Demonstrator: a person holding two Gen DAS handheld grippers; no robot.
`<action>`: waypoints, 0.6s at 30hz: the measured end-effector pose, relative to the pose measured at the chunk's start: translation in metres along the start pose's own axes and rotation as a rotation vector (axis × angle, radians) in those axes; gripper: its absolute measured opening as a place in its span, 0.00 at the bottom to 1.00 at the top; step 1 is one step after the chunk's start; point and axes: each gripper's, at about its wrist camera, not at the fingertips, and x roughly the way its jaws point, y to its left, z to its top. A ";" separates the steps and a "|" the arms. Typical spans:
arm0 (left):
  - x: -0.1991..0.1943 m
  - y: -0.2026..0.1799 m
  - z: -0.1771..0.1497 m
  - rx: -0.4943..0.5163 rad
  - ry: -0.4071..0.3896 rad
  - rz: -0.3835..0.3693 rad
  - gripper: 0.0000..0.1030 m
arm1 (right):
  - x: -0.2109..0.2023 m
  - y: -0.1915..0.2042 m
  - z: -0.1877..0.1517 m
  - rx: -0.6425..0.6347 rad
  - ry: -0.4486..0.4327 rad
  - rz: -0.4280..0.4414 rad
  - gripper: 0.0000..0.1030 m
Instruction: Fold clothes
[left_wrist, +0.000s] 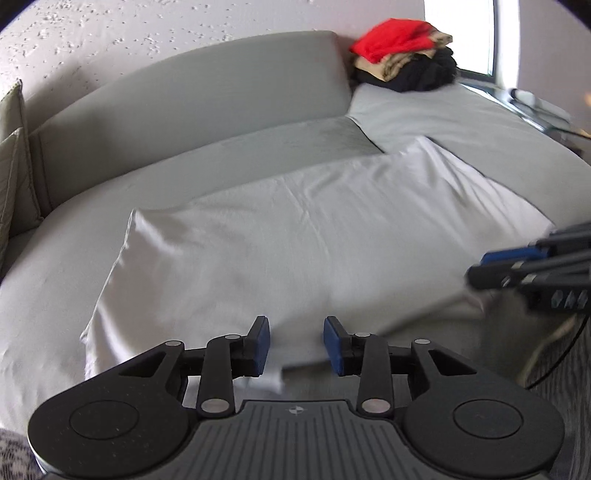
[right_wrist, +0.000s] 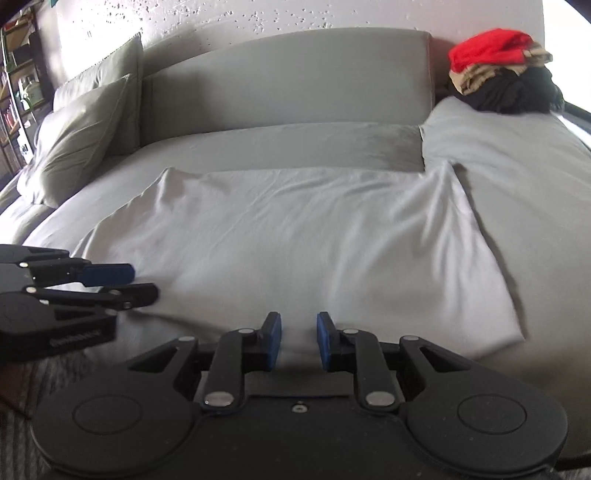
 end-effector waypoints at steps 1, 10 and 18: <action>-0.005 0.003 -0.004 0.005 -0.003 -0.004 0.33 | -0.006 -0.005 -0.004 0.021 0.014 0.016 0.22; -0.016 0.031 0.004 -0.208 -0.115 -0.012 0.36 | -0.037 -0.068 -0.014 0.458 -0.117 0.206 0.59; -0.003 0.019 0.016 -0.257 -0.088 -0.045 0.36 | -0.001 -0.111 -0.037 0.954 -0.024 0.441 0.52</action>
